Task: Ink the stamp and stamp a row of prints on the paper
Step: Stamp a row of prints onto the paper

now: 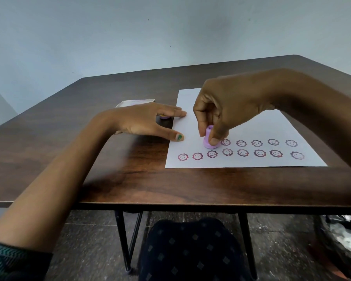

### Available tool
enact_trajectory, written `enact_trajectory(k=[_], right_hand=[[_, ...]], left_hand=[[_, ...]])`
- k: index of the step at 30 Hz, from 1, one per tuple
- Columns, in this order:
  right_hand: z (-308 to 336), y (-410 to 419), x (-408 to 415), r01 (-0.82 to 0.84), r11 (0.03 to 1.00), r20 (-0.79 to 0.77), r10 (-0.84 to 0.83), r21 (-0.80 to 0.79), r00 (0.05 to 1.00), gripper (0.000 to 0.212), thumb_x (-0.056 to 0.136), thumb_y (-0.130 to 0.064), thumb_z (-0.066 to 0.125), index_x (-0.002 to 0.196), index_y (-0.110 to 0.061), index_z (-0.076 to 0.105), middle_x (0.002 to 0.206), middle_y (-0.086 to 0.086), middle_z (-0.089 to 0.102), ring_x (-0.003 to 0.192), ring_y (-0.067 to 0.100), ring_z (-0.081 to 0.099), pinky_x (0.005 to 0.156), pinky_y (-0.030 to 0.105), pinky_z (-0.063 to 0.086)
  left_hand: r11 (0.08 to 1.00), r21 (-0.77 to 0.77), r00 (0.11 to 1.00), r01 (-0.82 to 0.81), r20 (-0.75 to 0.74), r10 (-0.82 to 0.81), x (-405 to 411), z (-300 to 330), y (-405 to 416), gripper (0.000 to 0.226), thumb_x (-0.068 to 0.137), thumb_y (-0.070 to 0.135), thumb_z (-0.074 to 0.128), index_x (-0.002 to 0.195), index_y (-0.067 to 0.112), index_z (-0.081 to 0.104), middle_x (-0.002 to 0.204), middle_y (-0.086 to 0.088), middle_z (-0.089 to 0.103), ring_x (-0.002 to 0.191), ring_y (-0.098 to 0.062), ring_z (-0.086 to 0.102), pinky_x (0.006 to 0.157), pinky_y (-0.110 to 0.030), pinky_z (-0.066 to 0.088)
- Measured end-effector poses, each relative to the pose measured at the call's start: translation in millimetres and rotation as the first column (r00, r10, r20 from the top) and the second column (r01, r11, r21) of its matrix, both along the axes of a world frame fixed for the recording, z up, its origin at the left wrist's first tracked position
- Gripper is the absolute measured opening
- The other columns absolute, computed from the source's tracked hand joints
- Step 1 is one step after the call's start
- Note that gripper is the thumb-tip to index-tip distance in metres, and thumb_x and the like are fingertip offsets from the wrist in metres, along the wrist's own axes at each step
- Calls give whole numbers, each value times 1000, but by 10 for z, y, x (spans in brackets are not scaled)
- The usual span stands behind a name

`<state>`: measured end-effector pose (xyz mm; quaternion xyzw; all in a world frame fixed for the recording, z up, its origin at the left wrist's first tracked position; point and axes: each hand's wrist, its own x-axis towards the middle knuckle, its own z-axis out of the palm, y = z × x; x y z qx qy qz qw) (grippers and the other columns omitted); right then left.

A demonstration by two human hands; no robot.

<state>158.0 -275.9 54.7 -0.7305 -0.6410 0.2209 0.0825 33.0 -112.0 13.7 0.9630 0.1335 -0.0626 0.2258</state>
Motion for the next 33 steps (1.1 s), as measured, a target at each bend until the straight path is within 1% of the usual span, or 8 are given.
enact_trajectory(k=[3,8,13,17,20,24,27,33], right_hand=[[4,5,-13,-1,1000,16,1,3,1000,13,65,-17,82,72,-18,72,69,-2,75,54,0,66,62,19,52],[-4,24,-46,-3,1000,59,3,-1,998,13,65,-19,82,72,-19,71,65,-6,72,51,-1,64,53,14,47],[-23,41,-36,-9,1000,63,9,5,998,14,65,-19,82,71,-18,71,65,-7,71,50,0,64,53,16,46],[-40,43,17,-25,1000,23,24,19,999,14,63,-19,83,70,-18,70,59,-8,71,49,-1,63,54,16,47],[-59,37,72,-51,998,-58,52,27,997,15,64,-16,83,71,-15,70,64,0,73,52,3,66,53,12,51],[-83,48,169,-92,994,-140,98,50,985,14,64,-15,82,73,-14,71,73,2,74,61,12,71,57,15,55],[-88,11,259,-124,990,-220,137,69,966,15,64,-10,81,75,-13,72,71,0,75,62,13,71,58,17,55],[78,-120,670,23,950,-544,159,312,824,23,63,-13,74,86,-10,71,76,2,76,68,10,70,62,16,55]], left_hand=[[1000,-16,1000,3,-2,-3,3,0,2,78,65,58,65,137,40,41,150,21,32,132,0,34,113,-27,22],[1000,-15,1000,-3,-6,3,0,3,-7,78,65,58,64,137,39,41,150,20,33,134,-3,33,116,-32,20],[1000,0,1000,-11,-4,11,2,-4,-17,77,65,58,64,137,40,42,147,20,36,125,0,36,109,-24,22],[1000,-6,1000,-12,-12,12,5,6,-21,79,64,59,63,137,40,41,149,20,33,131,-1,33,112,-26,21],[1000,-20,1000,-9,-13,9,4,4,-26,79,64,59,64,138,39,41,150,20,31,135,-3,31,115,-30,20],[999,-40,1000,-15,-8,15,0,-5,-20,82,62,59,65,137,39,41,149,22,32,133,1,32,112,-24,21],[999,-39,1000,-31,0,31,6,-13,-10,83,61,61,65,137,41,40,148,25,31,124,6,34,99,-13,20],[999,-39,999,-26,21,27,-1,-21,17,82,61,61,66,136,41,41,144,28,34,120,9,37,89,-7,25]])
